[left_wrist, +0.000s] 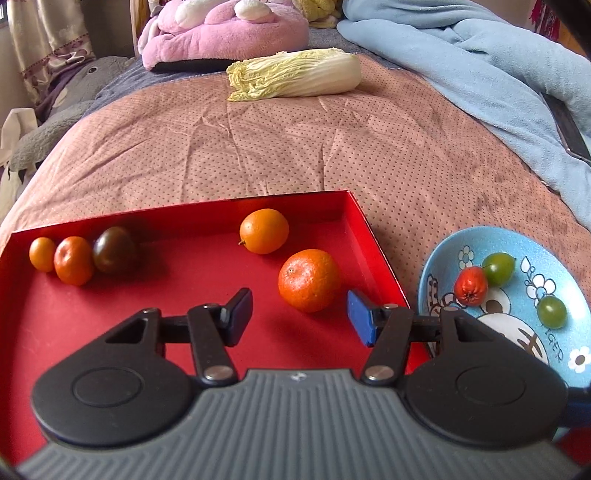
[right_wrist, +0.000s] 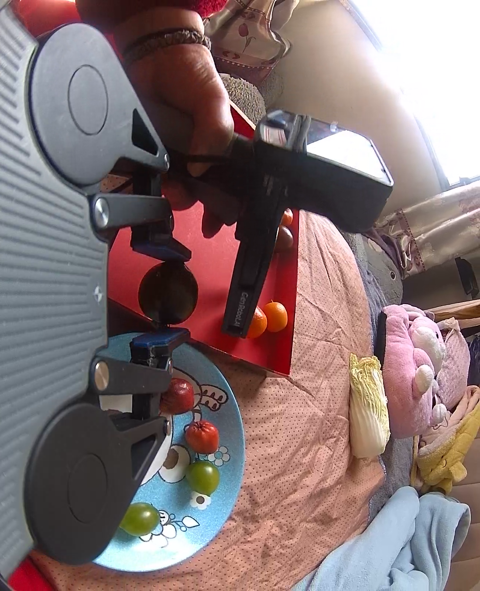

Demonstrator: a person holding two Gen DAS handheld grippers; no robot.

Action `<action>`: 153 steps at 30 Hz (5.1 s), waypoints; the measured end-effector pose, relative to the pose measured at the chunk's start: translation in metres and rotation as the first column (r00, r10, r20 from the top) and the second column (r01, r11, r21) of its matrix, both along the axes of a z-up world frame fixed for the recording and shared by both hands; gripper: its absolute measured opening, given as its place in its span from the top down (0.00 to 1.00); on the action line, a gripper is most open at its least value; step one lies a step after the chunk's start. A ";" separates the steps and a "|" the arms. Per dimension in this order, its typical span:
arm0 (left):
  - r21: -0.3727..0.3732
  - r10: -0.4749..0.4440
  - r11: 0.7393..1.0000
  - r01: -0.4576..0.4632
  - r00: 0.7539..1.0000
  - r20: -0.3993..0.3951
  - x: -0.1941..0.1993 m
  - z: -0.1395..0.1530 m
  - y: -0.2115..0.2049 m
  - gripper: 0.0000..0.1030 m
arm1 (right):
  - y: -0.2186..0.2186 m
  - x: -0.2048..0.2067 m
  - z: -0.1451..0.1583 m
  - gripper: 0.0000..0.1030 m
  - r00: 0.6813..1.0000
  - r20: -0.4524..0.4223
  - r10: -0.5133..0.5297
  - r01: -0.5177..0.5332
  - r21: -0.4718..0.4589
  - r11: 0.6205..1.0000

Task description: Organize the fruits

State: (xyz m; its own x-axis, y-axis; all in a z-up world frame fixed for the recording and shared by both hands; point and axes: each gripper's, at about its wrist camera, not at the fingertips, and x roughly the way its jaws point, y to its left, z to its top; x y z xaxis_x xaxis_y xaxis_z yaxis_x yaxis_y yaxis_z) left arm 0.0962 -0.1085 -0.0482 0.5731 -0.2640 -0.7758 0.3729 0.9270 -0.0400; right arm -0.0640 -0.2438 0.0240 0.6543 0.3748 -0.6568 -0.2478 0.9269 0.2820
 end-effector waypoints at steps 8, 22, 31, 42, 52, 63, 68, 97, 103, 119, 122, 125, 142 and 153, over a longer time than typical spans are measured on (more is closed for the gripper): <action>-0.001 0.033 0.999 -0.033 0.999 -0.031 0.010 -0.004 -0.011 0.66 | -0.008 -0.004 0.003 0.57 1.000 0.001 -0.024 0.024 0.011 1.000; -0.011 0.039 0.999 -0.040 0.998 -0.054 0.022 -0.004 -0.011 0.53 | -0.015 -0.013 0.012 0.57 0.999 0.023 -0.042 0.041 0.029 0.999; -0.015 0.097 0.995 -0.098 0.993 -0.061 0.037 -0.006 -0.022 0.50 | -0.023 -0.016 0.014 0.57 0.998 0.022 -0.063 0.062 0.038 0.997; -0.055 0.085 0.995 -0.089 0.994 -0.067 0.029 -0.004 -0.008 0.94 | -0.019 -0.018 0.016 0.57 0.998 0.029 -0.057 0.056 0.042 0.998; -0.072 0.074 0.994 -0.081 0.992 -0.100 -0.003 0.000 0.031 0.93 | -0.011 -0.018 0.015 0.57 0.999 0.034 -0.033 0.031 0.055 0.998; -0.088 0.093 0.991 -0.097 0.995 -0.046 0.027 0.003 -0.002 0.40 | -0.016 -0.016 0.015 0.57 0.999 0.035 -0.039 0.037 0.060 0.998; -0.102 0.210 0.970 -0.219 0.974 -0.088 0.042 -0.006 -0.007 0.42 | -0.017 -0.013 0.009 0.57 0.999 0.021 -0.035 0.033 0.064 0.997; 0.007 0.247 0.969 -0.247 0.969 -0.005 -0.043 0.008 0.063 0.63 | 0.000 -0.017 0.013 0.56 0.999 0.044 -0.001 -0.001 0.045 0.999; 0.007 0.266 0.964 -0.266 0.964 0.000 -0.050 0.011 0.074 0.63 | 0.005 -0.019 0.018 0.56 0.998 0.056 0.009 -0.010 0.035 0.999; 0.025 0.232 0.972 -0.233 0.972 0.023 -0.068 0.018 0.067 0.63 | 0.000 -0.021 0.022 0.56 0.999 0.053 -0.011 0.009 0.032 0.999; 0.023 0.232 0.972 -0.232 0.972 0.027 -0.069 0.020 0.066 0.62 | -0.002 -0.025 0.024 0.56 0.998 0.058 -0.016 0.014 0.033 0.999; 0.025 0.233 0.972 -0.234 0.972 0.029 -0.069 0.021 0.066 0.62 | -0.004 -0.027 0.025 0.56 0.998 0.061 -0.020 0.018 0.035 0.999; 0.036 0.227 0.973 -0.228 0.974 0.023 -0.071 0.020 0.061 0.62 | -0.018 -0.031 0.028 0.56 0.996 0.072 -0.061 0.058 0.051 0.997; 0.039 0.201 0.979 -0.202 0.979 0.025 -0.071 0.022 0.049 0.62 | -0.037 -0.032 0.026 0.56 0.991 0.069 -0.116 0.112 0.056 0.992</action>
